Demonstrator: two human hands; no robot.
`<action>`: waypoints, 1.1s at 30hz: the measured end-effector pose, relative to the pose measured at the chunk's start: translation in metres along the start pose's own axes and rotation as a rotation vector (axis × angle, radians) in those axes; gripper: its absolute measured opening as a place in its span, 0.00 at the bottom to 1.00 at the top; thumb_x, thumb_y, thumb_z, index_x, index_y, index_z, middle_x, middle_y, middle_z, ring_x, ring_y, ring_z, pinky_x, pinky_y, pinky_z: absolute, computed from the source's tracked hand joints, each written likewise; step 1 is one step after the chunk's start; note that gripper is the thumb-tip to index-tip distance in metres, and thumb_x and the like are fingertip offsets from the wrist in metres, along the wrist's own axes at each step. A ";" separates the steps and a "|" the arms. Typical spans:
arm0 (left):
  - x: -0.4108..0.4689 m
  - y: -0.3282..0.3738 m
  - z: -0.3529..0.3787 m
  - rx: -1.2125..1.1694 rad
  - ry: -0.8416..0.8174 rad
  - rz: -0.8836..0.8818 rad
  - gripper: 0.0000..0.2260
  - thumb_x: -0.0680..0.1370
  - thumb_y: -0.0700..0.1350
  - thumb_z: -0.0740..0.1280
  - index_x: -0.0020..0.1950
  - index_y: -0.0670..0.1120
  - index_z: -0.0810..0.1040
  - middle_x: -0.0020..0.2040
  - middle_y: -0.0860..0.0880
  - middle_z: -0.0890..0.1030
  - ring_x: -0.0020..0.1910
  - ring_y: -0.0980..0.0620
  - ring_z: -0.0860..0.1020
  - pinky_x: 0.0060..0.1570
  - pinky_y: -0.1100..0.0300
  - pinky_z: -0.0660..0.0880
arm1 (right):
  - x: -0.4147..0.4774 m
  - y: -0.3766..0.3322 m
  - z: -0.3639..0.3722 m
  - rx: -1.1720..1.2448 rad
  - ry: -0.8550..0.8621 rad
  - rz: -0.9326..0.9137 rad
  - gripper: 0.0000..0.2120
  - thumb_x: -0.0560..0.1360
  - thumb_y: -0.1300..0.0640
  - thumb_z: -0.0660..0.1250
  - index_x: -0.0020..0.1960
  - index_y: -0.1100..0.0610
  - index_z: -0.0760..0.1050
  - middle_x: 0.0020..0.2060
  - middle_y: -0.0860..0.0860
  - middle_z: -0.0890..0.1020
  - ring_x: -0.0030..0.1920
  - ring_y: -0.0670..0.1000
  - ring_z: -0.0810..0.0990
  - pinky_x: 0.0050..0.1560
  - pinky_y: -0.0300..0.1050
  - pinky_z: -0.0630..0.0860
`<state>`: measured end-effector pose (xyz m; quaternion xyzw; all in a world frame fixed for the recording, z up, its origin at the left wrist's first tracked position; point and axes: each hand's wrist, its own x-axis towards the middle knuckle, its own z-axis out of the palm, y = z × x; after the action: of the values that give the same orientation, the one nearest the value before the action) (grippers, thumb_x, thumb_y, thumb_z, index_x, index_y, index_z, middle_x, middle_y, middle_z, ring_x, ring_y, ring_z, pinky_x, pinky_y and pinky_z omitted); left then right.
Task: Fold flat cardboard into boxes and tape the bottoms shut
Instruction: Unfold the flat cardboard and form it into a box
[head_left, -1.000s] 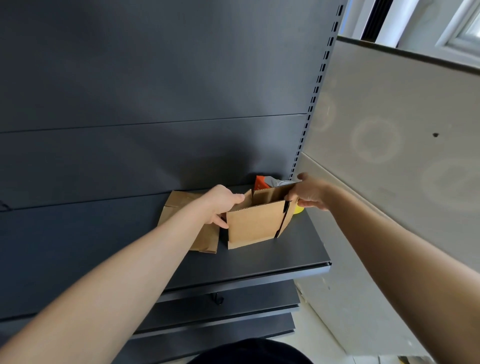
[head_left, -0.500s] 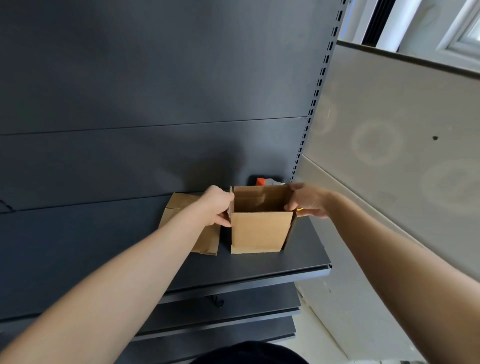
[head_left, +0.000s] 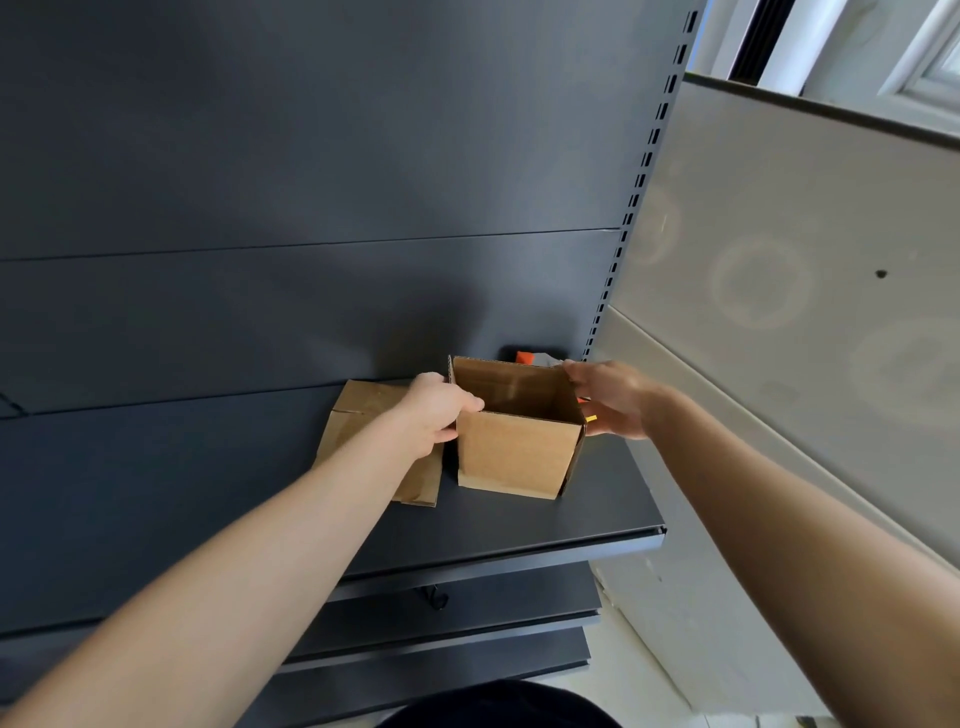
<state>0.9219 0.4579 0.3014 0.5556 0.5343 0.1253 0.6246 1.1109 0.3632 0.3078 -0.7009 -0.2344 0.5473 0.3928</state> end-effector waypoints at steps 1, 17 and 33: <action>0.001 -0.001 0.001 -0.012 0.009 -0.001 0.21 0.75 0.35 0.68 0.68 0.42 0.70 0.63 0.44 0.75 0.62 0.44 0.74 0.59 0.50 0.75 | 0.000 0.000 0.000 -0.011 0.010 -0.001 0.15 0.83 0.51 0.54 0.57 0.56 0.77 0.55 0.56 0.82 0.55 0.58 0.81 0.62 0.58 0.74; -0.002 -0.013 0.003 -0.097 0.161 0.151 0.18 0.74 0.34 0.70 0.60 0.46 0.71 0.58 0.45 0.76 0.54 0.47 0.76 0.47 0.57 0.75 | 0.011 0.000 0.014 -0.150 0.266 -0.019 0.16 0.79 0.46 0.61 0.57 0.57 0.76 0.47 0.56 0.82 0.40 0.52 0.80 0.39 0.45 0.80; -0.009 -0.021 0.007 0.079 -0.029 0.216 0.22 0.81 0.40 0.62 0.74 0.51 0.64 0.72 0.51 0.62 0.70 0.48 0.64 0.70 0.48 0.65 | 0.022 0.000 0.018 -0.256 0.356 -0.035 0.21 0.78 0.44 0.61 0.64 0.57 0.75 0.53 0.58 0.80 0.48 0.57 0.81 0.28 0.39 0.75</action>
<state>0.9149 0.4397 0.2878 0.6359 0.4667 0.1627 0.5928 1.0999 0.3851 0.2931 -0.8265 -0.2411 0.3737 0.3451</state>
